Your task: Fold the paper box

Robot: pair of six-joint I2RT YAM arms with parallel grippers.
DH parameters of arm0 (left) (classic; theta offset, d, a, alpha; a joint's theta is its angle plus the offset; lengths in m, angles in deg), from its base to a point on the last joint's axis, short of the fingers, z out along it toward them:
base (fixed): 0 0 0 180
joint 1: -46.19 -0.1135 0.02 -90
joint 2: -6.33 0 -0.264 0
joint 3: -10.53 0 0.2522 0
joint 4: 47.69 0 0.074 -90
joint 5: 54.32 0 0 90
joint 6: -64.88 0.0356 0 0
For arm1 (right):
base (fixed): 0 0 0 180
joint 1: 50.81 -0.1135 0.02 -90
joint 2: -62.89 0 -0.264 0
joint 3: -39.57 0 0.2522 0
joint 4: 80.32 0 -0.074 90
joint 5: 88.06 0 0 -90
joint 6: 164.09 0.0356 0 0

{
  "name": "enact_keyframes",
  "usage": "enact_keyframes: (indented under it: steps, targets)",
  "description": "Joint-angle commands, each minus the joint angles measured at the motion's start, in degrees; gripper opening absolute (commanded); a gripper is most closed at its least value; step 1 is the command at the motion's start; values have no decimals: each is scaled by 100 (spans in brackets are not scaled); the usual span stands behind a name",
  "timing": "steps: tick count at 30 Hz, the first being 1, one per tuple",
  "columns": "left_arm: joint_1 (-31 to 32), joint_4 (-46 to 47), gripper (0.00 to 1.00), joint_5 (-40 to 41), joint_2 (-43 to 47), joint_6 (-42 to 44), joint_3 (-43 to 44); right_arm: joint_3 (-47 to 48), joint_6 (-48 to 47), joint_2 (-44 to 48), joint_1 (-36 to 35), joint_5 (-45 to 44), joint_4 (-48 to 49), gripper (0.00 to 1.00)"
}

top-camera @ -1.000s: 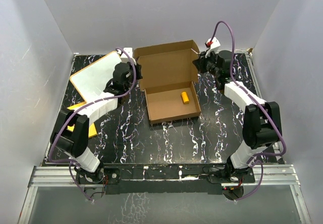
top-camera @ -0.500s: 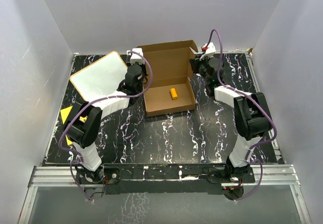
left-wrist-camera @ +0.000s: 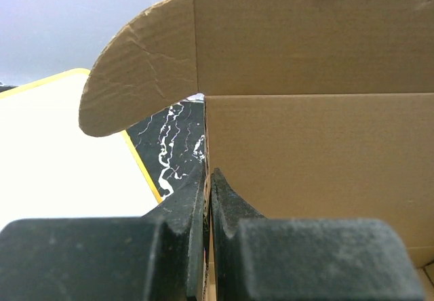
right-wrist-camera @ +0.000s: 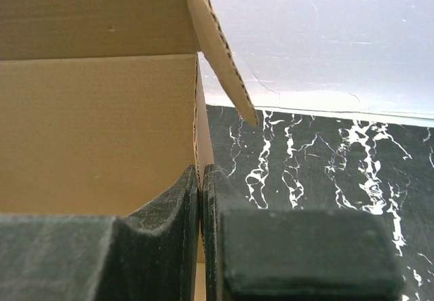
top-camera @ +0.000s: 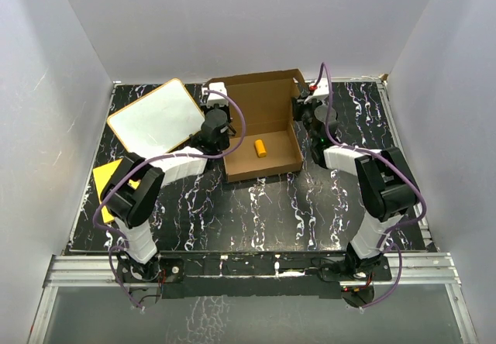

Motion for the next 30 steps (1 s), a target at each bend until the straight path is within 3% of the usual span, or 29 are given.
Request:
enact_keyframes:
  steps: [1, 9, 30]
  targets:
    - [384, 290, 0, -266, 201, -190, -233, -284, 379, 466, -289, 262, 686, 8]
    - [529, 288, 0, 69, 289, -396, -528, -707, 394, 694, -358, 299, 809, 8]
    - [731, 117, 0, 213, 631, -847, -1245, -1235, 269, 1238, -452, 279, -40, 15]
